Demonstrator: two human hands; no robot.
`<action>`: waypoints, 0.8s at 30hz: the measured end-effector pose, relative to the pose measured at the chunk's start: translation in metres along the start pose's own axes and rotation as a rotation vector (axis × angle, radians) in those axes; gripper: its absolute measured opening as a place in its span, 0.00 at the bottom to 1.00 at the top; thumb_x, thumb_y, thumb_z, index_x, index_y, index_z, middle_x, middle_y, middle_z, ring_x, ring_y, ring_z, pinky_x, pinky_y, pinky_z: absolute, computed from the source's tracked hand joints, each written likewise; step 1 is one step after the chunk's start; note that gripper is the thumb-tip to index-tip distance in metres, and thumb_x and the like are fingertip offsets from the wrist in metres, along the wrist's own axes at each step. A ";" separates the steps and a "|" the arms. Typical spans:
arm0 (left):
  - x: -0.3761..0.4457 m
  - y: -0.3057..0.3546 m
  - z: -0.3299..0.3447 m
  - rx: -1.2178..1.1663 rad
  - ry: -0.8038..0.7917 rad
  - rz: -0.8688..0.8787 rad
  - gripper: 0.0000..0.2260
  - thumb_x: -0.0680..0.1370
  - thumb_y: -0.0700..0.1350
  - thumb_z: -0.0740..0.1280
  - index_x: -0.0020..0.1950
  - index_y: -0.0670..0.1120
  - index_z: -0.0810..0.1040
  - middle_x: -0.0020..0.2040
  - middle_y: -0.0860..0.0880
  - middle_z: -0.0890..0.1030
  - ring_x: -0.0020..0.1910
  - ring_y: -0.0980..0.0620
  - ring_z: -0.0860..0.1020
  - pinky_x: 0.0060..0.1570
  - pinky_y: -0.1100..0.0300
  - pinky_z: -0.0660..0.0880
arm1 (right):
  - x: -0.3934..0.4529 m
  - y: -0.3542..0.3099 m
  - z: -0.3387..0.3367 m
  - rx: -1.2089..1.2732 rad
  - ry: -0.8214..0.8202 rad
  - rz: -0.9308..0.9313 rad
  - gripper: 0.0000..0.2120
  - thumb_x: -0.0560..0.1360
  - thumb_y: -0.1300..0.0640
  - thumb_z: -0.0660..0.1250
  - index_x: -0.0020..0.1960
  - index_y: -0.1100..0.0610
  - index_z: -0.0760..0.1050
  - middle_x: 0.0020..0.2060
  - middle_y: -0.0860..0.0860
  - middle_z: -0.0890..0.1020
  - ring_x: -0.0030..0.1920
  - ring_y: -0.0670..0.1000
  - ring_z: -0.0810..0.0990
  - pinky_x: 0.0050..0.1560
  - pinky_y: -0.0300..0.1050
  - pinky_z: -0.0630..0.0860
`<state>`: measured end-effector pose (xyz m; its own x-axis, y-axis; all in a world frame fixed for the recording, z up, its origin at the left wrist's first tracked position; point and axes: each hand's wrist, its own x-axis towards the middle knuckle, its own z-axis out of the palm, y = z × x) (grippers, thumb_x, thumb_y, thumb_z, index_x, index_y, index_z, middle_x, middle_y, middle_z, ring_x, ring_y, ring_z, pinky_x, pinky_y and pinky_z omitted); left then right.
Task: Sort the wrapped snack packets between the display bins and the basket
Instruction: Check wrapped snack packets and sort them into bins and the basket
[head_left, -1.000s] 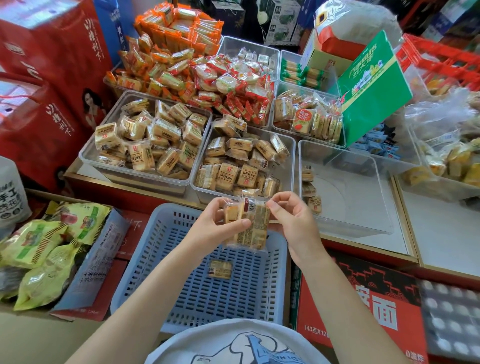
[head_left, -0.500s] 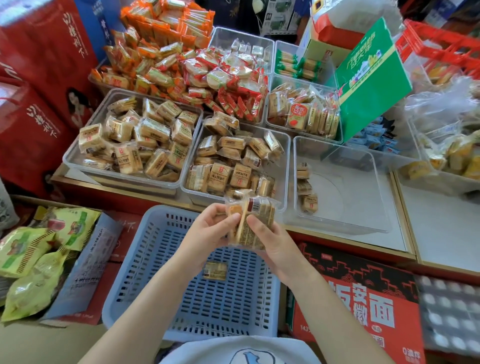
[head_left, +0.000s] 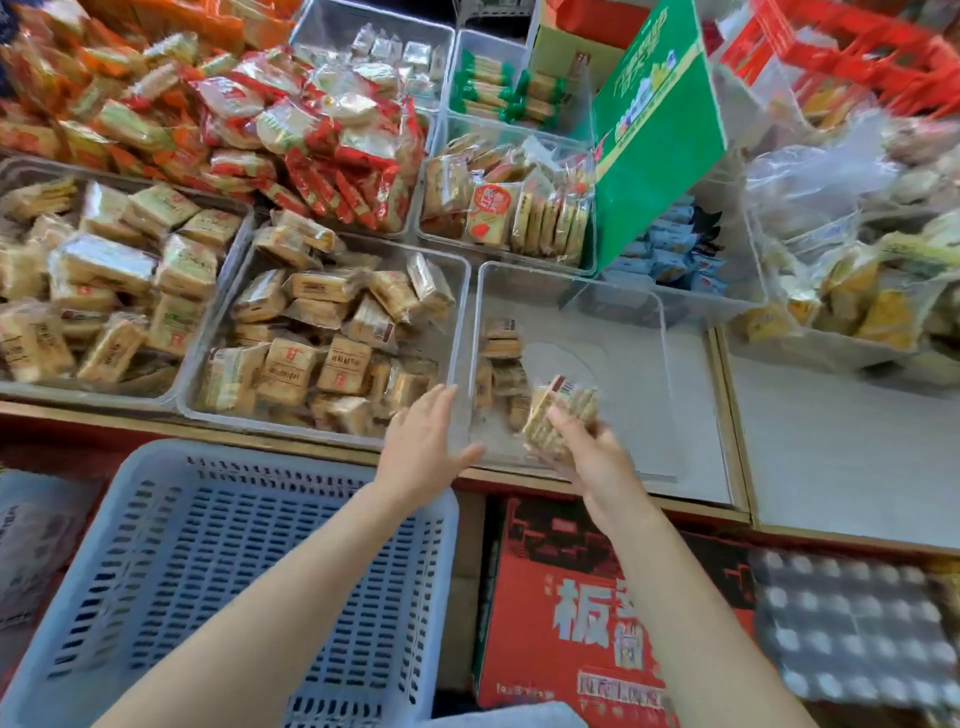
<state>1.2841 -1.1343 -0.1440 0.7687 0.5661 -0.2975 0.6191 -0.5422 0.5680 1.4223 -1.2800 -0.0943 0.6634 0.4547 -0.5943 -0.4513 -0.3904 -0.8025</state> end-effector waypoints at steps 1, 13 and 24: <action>0.007 0.001 0.007 0.074 -0.002 -0.028 0.42 0.79 0.67 0.64 0.84 0.51 0.49 0.84 0.50 0.55 0.82 0.51 0.56 0.78 0.48 0.59 | 0.013 -0.002 -0.001 -0.033 -0.016 -0.010 0.11 0.80 0.53 0.70 0.60 0.54 0.78 0.54 0.52 0.87 0.55 0.51 0.85 0.63 0.55 0.79; 0.029 0.002 0.013 0.348 -0.121 -0.015 0.47 0.65 0.80 0.45 0.76 0.64 0.27 0.84 0.49 0.50 0.80 0.49 0.59 0.65 0.53 0.74 | 0.121 0.022 0.007 -0.579 -0.355 0.221 0.28 0.77 0.47 0.74 0.72 0.58 0.70 0.64 0.50 0.78 0.58 0.51 0.76 0.64 0.49 0.74; 0.030 0.004 0.014 0.327 -0.098 -0.061 0.46 0.67 0.79 0.48 0.78 0.66 0.31 0.84 0.51 0.53 0.81 0.50 0.58 0.59 0.54 0.77 | 0.123 0.021 0.004 -0.702 -0.175 0.179 0.47 0.73 0.31 0.70 0.79 0.59 0.60 0.74 0.55 0.71 0.72 0.58 0.72 0.67 0.54 0.71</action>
<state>1.3112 -1.1284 -0.1617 0.7309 0.5495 -0.4048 0.6705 -0.6887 0.2758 1.4922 -1.2291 -0.1840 0.4845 0.4336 -0.7598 -0.0172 -0.8637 -0.5038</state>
